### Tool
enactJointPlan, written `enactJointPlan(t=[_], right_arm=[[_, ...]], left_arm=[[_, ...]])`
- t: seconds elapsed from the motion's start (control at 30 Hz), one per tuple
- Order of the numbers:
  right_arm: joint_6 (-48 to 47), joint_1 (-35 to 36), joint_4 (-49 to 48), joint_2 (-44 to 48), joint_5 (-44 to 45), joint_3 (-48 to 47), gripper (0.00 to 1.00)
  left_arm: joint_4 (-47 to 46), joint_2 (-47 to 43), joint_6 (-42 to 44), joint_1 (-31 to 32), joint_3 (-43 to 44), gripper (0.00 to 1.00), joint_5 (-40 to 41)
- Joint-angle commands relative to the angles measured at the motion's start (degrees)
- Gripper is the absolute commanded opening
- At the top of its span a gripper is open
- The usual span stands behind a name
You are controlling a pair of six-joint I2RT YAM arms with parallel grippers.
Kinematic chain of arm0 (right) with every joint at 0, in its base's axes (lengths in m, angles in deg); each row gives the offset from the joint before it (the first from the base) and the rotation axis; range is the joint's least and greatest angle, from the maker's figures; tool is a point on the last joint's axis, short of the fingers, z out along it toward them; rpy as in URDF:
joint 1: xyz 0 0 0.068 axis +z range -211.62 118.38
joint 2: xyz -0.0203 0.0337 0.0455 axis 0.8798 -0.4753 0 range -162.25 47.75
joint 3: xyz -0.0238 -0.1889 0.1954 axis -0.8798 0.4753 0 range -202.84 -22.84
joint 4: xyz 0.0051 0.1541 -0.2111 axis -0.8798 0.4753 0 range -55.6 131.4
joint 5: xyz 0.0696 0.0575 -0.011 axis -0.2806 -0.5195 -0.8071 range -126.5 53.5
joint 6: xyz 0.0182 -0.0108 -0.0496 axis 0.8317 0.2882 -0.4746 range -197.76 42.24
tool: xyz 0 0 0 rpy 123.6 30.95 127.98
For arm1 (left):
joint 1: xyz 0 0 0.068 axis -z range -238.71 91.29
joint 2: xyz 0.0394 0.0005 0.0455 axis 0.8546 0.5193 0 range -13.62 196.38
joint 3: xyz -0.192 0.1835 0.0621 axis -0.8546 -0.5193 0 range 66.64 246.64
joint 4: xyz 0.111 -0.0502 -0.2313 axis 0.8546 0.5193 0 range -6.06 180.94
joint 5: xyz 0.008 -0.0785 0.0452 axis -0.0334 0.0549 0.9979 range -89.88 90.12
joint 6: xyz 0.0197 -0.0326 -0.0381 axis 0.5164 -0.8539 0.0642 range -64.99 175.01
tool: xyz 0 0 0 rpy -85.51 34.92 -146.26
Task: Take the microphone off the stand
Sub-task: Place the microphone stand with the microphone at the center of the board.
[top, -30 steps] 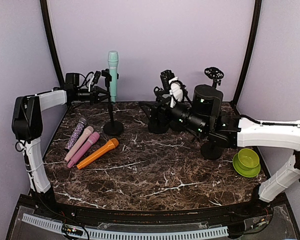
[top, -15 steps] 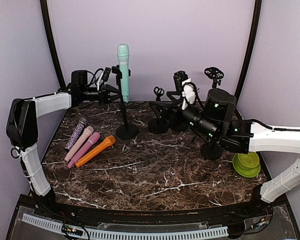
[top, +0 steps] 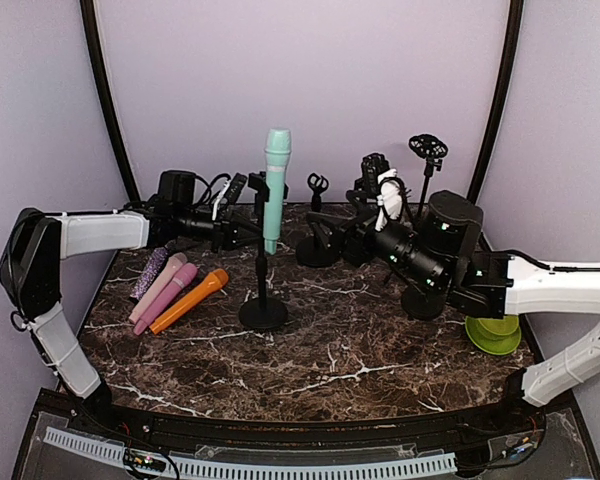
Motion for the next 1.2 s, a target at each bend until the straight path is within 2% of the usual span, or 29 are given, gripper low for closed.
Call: enactJointPlan(t=[0.0,0.13,0.37,0.53,0.6,0.73,0.83,1.03,1.17], right_arm=[[0.7,1.1,-1.1,-3.9,-2.0,-2.3,1.0],[0.7,2.2,-3.2,-7.4,-1.7,-3.5,1.0],[0.6,3.4,-6.3,-12.3,-4.1,-5.6,1.0],[1.6,3.7,-8.6,-13.9,-6.7,-6.4,0.99],[2.1,3.7,-8.7,-15.0,-7.5,-7.5,0.99],[1.8,3.8,-7.1,-17.5,-10.0,-10.9,0.99],[1.1,4.1,-7.0,-18.5,-11.2,-12.1,0.99],[1.0,4.3,-5.3,-20.9,-12.0,-14.7,0.99],[0.2,4.3,-2.5,-23.0,-10.8,-18.1,0.93]], left_arm=[[-1.6,-5.9,2.0,2.4,-2.2,0.0,7.1],[-2.4,-8.9,2.3,4.0,-5.3,0.0,14.1],[-7.6,-15.6,2.8,6.2,-14.6,0.0,17.5],[-8.2,-21.2,3.8,6.3,-20.3,0.23,18.1],[-7.9,-23.1,3.5,6.3,-21.7,0.35,18.8],[-7.8,-26.7,3.0,5.7,-25.2,0.48,19.9],[-6.7,-29.7,2.7,4.7,-27.7,0.53,18.9],[-3.1,-35.0,4.8,2.2,-29.7,0.53,18.9],[2.7,-36.5,6.3,0.8,-27.6,0.54,17.8]])
